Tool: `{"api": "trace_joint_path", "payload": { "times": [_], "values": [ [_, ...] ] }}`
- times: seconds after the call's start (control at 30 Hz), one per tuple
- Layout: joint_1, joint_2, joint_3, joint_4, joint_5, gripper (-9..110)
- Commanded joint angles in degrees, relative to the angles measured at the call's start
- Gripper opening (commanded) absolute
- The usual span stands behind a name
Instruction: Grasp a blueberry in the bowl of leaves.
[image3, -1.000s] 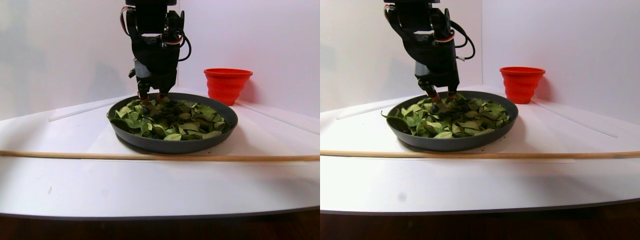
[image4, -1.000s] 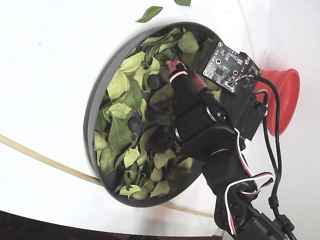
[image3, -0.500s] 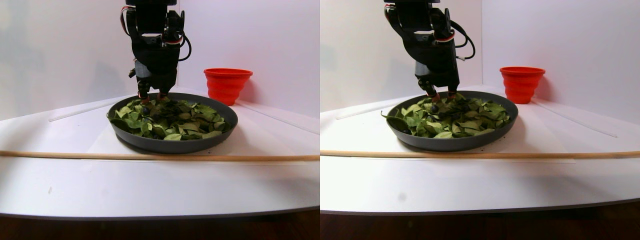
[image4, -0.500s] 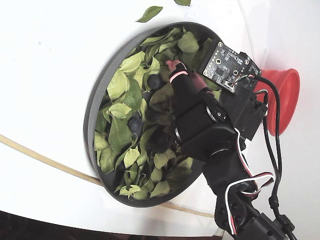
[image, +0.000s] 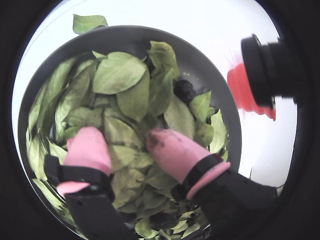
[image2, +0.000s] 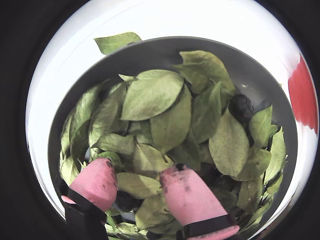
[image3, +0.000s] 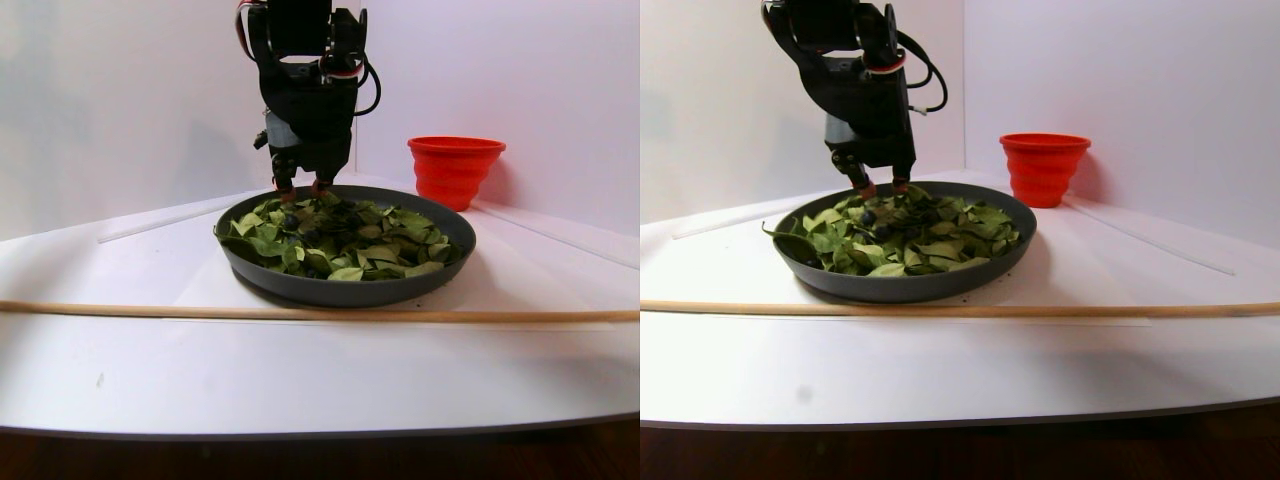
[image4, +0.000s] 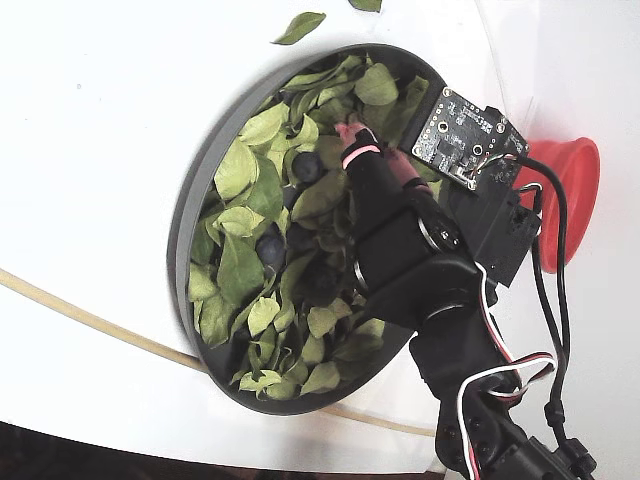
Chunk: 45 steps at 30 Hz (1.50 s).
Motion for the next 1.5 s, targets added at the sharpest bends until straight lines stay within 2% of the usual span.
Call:
{"api": "trace_joint_path", "payload": {
  "times": [0.0,1.47],
  "values": [
    [-0.5,7.3,0.7,0.0,0.1,17],
    [-2.3,7.6,5.7,1.1,3.3,18]
  ]
}}
